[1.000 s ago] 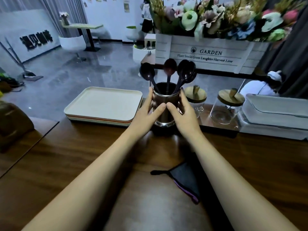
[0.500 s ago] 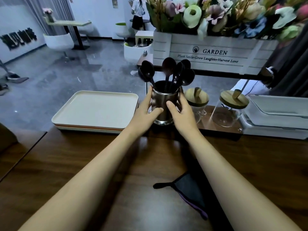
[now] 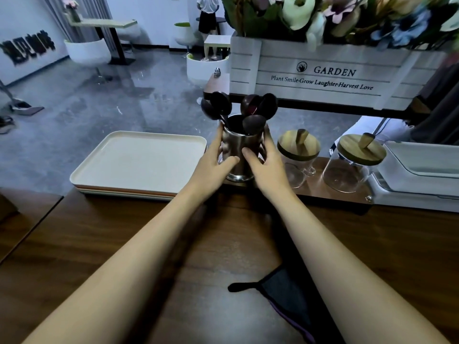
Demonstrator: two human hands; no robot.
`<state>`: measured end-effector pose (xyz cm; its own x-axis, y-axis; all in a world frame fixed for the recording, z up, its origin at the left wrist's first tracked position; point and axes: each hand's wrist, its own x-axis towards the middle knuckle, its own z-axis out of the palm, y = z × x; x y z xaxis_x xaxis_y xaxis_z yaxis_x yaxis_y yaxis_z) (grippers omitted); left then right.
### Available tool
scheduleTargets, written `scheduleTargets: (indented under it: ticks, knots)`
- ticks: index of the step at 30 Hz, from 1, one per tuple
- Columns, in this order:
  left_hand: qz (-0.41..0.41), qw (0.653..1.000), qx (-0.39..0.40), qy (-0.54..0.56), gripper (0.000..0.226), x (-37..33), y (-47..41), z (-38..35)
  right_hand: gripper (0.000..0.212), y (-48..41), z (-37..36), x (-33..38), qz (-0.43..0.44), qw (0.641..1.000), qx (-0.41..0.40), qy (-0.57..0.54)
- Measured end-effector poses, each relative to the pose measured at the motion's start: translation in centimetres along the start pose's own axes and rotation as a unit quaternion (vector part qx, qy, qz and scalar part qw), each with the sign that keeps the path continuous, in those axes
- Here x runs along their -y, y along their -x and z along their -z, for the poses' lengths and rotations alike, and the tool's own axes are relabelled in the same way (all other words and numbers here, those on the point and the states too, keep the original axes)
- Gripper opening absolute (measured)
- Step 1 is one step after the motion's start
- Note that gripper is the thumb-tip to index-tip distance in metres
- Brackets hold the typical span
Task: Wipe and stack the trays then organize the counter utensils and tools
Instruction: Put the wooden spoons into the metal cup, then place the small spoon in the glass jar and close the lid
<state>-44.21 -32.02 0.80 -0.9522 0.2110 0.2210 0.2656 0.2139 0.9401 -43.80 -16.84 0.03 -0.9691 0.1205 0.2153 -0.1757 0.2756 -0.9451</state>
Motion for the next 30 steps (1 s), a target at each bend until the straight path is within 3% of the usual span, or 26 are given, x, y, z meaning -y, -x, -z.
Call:
scheduleTargets:
  ticks: [7,11,13,16,18,21,26,30]
  knots:
    - [0.004,1.000,-0.024,-0.004,0.092,1.2,0.3,0.1,0.068,0.5,0.0,0.2,0.004,1.000,0.017,0.016]
    - [0.016,1.000,-0.018,0.008,0.089,1.1,1.2,0.1,0.078,2.1,1.2,1.3,-0.014,0.999,0.026,0.014]
    - [0.022,0.997,-0.069,0.006,0.082,1.1,2.3,0.1,0.072,3.7,2.3,1.8,-0.016,0.999,0.032,-0.019]
    - [-0.011,0.978,-0.204,-0.042,0.055,1.2,5.2,-0.9,0.047,7.2,4.9,1.9,0.027,0.998,-0.053,-0.013]
    - [-0.046,0.972,-0.223,-0.061,0.040,0.6,6.8,-2.4,0.034,9.1,6.9,1.3,0.067,0.985,-0.156,0.016]
    - [-0.076,0.984,-0.143,-0.077,0.041,-0.5,7.0,-5.1,0.036,9.9,8.5,-0.3,0.059,0.973,-0.220,0.040]
    - [-0.039,0.998,0.024,-0.054,0.068,-2.2,4.3,-8.9,0.062,8.8,9.0,-2.5,0.012,0.986,-0.153,0.060]
    - [-0.021,0.998,0.052,-0.011,0.075,-2.9,1.9,-10.7,0.070,6.3,9.1,-2.6,-0.011,0.994,-0.104,0.011]
